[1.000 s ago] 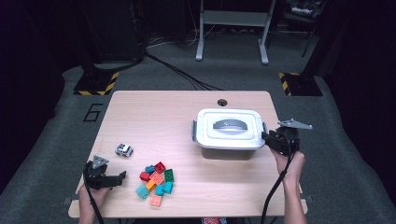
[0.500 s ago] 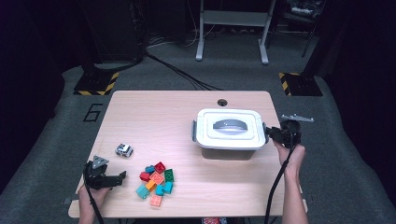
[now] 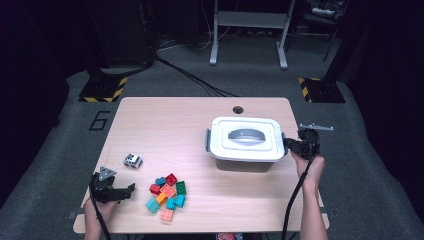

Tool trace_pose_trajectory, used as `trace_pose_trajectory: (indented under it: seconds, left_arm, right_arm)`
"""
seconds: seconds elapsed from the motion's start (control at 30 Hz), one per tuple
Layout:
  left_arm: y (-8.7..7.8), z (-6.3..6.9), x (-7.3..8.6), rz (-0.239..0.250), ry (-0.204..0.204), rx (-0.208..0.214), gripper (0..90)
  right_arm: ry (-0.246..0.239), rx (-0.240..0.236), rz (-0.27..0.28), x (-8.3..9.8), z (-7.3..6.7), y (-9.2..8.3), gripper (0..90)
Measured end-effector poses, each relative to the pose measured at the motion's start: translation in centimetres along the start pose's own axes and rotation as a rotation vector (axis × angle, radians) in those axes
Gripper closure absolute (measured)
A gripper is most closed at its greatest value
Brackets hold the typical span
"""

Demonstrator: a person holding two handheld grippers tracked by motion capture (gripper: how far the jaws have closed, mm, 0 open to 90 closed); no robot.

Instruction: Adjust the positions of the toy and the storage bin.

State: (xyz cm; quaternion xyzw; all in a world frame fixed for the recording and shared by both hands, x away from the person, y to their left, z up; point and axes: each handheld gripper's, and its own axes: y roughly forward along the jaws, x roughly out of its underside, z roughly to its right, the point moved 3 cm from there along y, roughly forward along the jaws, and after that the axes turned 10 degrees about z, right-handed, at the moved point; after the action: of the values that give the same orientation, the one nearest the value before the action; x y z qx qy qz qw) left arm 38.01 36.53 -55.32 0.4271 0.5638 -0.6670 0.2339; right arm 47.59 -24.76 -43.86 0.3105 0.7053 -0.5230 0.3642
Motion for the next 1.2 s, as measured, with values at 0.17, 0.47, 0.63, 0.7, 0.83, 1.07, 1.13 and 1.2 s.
trace_pose_trajectory:
  seconds: [0.17,0.47,0.63,0.7,0.83,1.07,1.13,1.2]
  left_arm:
    - [0.0,0.0,0.0,-0.001,0.000,-0.001,0.2]
    - [0.0,0.0,0.0,-0.001,0.000,-0.001,0.2]
    - [0.0,0.0,0.0,-0.001,0.000,-0.001,0.2]
    - [0.0,0.0,0.0,-0.001,0.000,-0.001,0.2]
    - [0.0,0.0,0.0,-0.001,0.001,-0.001,0.3]
    - [0.0,0.0,0.0,-0.001,0.000,-0.001,0.3]
    - [0.0,0.0,0.0,-0.001,0.001,-0.001,0.3]
    - [0.0,0.0,0.0,-0.001,0.001,-0.001,0.3]
  right_arm:
    - [0.019,0.000,-0.007,0.6,-0.2,-1.0,80.9]
    - [0.025,-0.008,0.003,1.6,-0.5,-2.5,79.5]
    - [0.042,-0.004,-0.002,2.1,-0.8,-3.2,79.3]
    - [0.048,-0.006,0.000,2.2,-0.9,-3.5,79.5]
    - [0.029,0.002,-0.002,2.3,-0.7,-3.6,67.9]
    - [-0.030,0.006,0.010,1.2,-0.7,-4.4,43.8]
    - [-0.046,0.017,0.010,0.7,-0.9,-4.7,37.8]
    - [-0.062,0.010,0.023,0.0,-1.2,-5.1,33.4]
